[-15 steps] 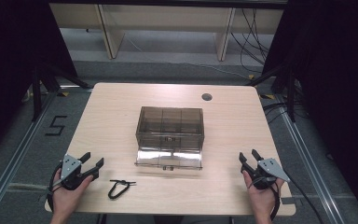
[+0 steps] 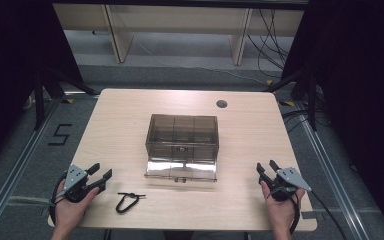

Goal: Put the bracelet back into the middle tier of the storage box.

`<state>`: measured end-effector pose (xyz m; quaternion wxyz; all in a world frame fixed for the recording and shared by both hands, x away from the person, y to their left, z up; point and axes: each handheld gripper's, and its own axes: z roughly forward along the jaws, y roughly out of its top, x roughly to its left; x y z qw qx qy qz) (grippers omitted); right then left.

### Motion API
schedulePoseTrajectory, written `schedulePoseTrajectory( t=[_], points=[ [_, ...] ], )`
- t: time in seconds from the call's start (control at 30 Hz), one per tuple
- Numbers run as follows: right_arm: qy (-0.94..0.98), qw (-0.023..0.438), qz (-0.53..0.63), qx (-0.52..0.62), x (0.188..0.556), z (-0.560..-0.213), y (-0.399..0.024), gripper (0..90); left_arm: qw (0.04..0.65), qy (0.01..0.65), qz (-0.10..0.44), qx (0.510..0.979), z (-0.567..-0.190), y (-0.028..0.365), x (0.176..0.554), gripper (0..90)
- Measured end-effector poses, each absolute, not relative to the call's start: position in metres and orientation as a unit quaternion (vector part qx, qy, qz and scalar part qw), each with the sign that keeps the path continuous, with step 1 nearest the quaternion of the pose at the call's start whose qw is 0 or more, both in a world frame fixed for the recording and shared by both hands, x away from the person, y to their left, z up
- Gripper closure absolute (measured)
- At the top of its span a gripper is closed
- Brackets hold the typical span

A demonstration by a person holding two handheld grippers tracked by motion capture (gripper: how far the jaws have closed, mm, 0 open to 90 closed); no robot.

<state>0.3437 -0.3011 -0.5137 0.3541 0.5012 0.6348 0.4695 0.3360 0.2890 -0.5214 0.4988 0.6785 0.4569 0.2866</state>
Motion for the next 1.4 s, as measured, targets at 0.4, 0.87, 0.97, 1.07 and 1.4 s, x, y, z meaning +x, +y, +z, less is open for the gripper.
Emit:
schedulePoseTrajectory(
  t=[0.4, 0.87, 0.97, 1.07, 1.4],
  points=[
    [0.634, 0.346, 0.468, 0.51, 0.343, -0.513, -0.303, 49.3, 0.49, 0.399, 0.192, 0.751, -0.468, 0.28, 0.342, 41.8],
    [0.638, 0.341, 0.477, 0.499, 0.344, -0.514, -0.302, 48.7, 0.281, 0.317, 0.107, 0.9, -0.447, 0.238, 0.354, 38.2],
    [0.638, 0.337, 0.477, 0.502, 0.345, -0.514, -0.302, 48.6, 0.263, 0.291, 0.1, 0.915, -0.445, 0.231, 0.355, 42.5],
    [0.637, 0.335, 0.476, 0.506, 0.344, -0.513, -0.302, 48.6, 0.235, 0.269, 0.066, 0.932, -0.445, 0.225, 0.356, 46.7],
    [0.642, 0.337, 0.468, 0.506, 0.347, -0.513, -0.303, 48.6, 0.159, 0.224, 0.031, 0.961, -0.46, 0.204, 0.36, 45.6]
  ],
)
